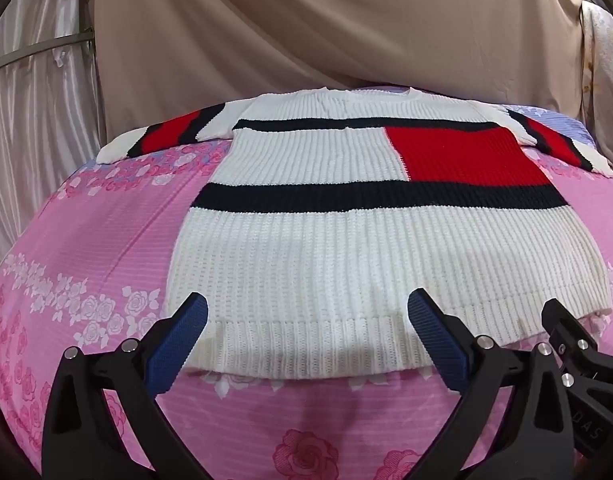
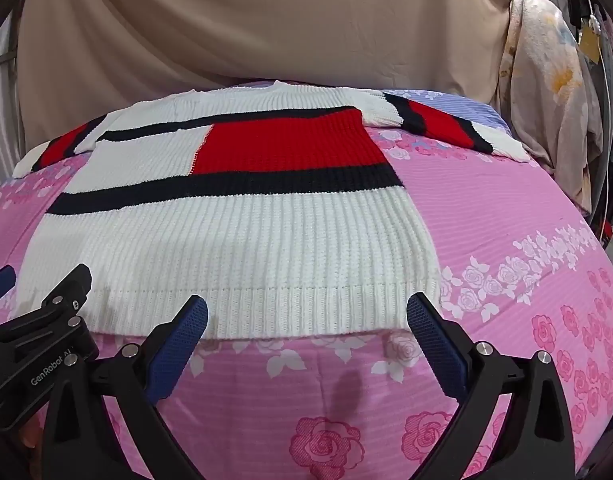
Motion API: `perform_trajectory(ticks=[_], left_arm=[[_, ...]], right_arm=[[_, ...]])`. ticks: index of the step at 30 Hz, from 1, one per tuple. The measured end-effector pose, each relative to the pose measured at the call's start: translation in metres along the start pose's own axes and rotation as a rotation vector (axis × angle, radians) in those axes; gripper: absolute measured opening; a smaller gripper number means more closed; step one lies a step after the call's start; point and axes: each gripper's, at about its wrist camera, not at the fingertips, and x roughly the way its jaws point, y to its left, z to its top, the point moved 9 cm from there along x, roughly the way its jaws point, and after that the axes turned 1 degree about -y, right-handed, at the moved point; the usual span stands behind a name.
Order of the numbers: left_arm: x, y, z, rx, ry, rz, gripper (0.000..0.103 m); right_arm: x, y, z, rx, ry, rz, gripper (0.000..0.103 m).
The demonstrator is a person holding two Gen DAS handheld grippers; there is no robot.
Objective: Fold small clothes
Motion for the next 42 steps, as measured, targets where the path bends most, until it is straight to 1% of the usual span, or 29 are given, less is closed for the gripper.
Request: perform_trajectory(ticks=[42], left_arm=[[0.0014,-0.0037,-0.0003,0.013,0.005,0.007,0.098]], right_arm=[[0.0001,0.0017,0.0002,-0.011,-0.001,-0.008,0.098]])
